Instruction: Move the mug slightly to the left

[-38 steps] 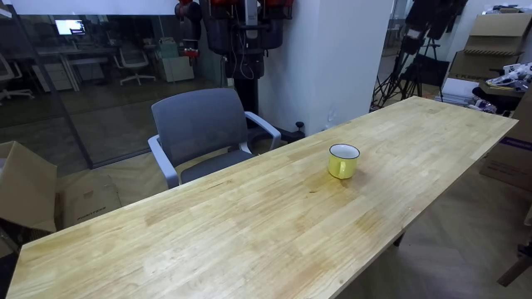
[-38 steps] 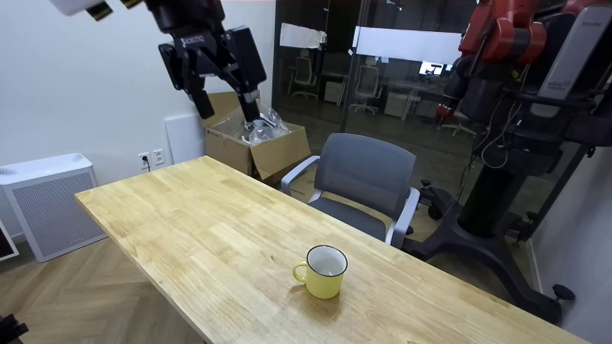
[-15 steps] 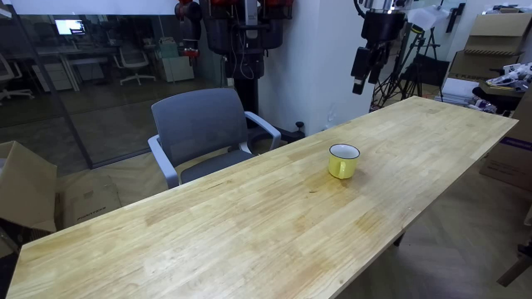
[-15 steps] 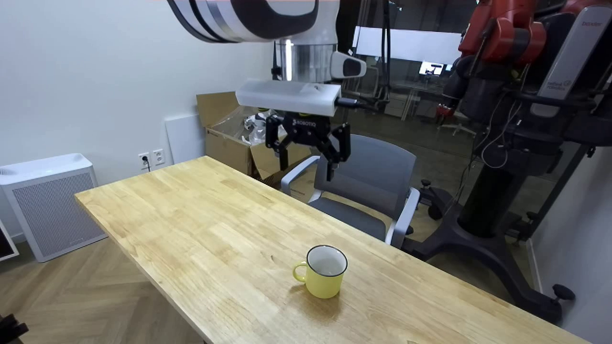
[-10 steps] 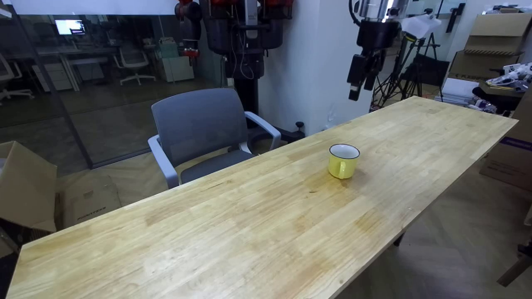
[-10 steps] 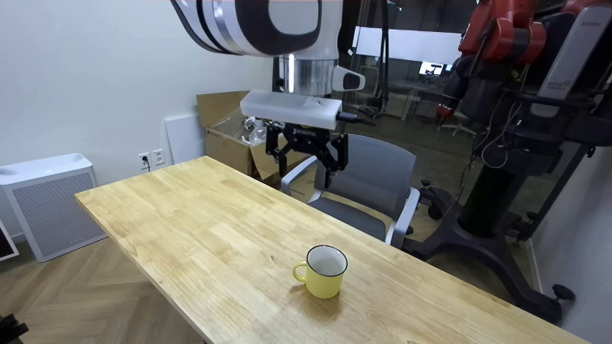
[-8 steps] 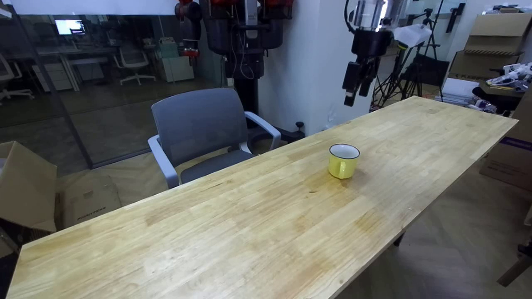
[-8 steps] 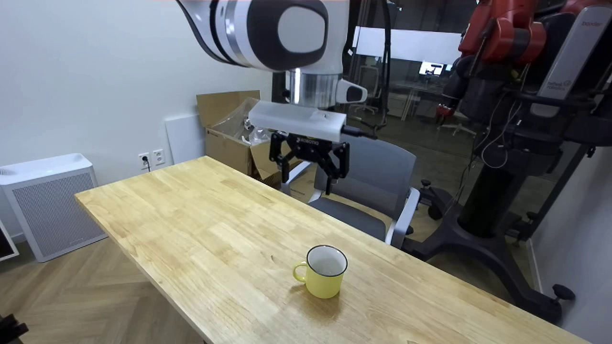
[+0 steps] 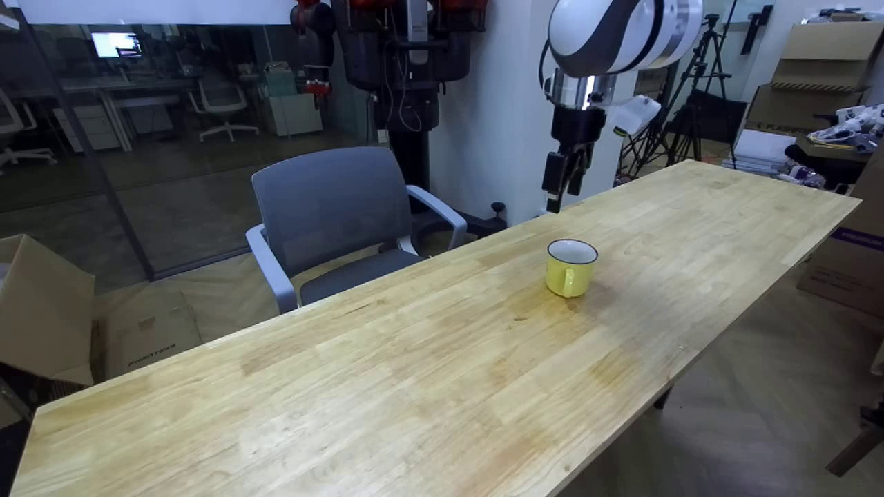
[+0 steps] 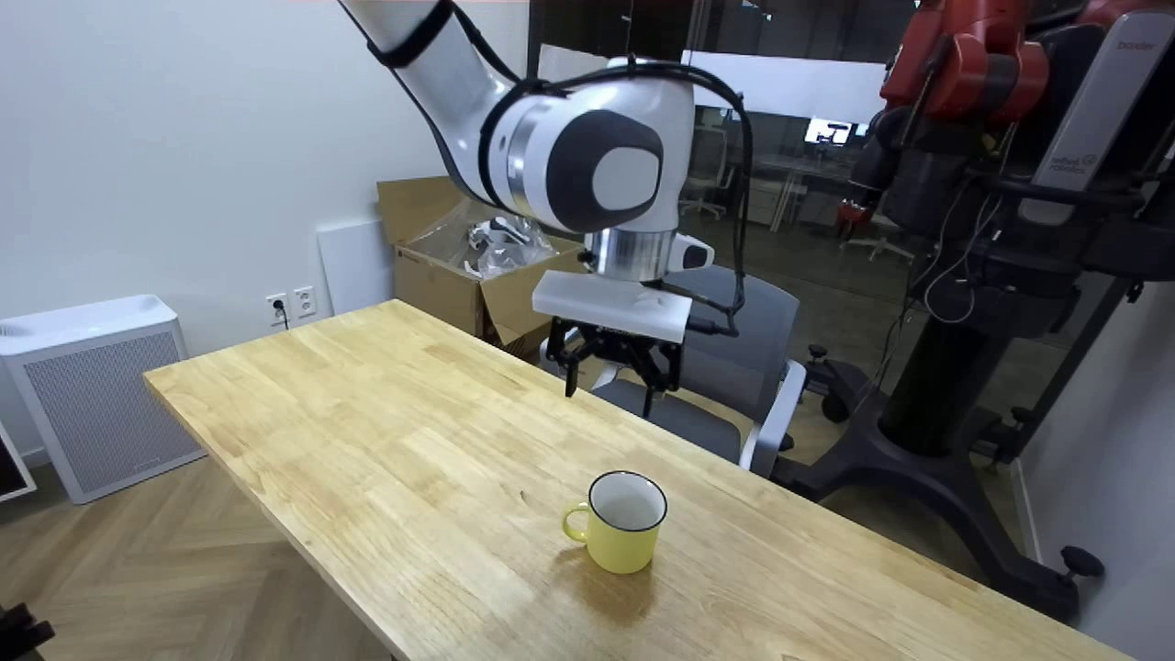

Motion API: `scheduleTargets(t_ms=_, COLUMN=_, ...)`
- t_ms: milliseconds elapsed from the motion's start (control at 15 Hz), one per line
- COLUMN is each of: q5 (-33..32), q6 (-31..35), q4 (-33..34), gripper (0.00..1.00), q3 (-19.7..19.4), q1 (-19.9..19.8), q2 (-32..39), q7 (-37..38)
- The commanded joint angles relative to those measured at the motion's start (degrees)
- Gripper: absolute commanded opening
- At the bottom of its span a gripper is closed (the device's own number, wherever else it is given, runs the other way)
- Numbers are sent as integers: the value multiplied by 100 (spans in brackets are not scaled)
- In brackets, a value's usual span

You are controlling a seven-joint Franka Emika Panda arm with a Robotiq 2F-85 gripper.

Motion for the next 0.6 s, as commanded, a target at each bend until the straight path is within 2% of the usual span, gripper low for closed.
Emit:
scheduleTargets(t_ms=0, q5=-117, q6=-9, q4=96, gripper=100, q3=124, q1=-113, q2=96, q7=67)
scheduleTargets(t_ms=267, q5=-115, q6=-39, q4=224, gripper=100, q3=165, q1=-142, q2=215, q7=-18)
scheduleTargets(t_ms=533, q5=-131, q6=206, q4=14, gripper=100, q3=223, q1=-175, q2=360, q7=-39)
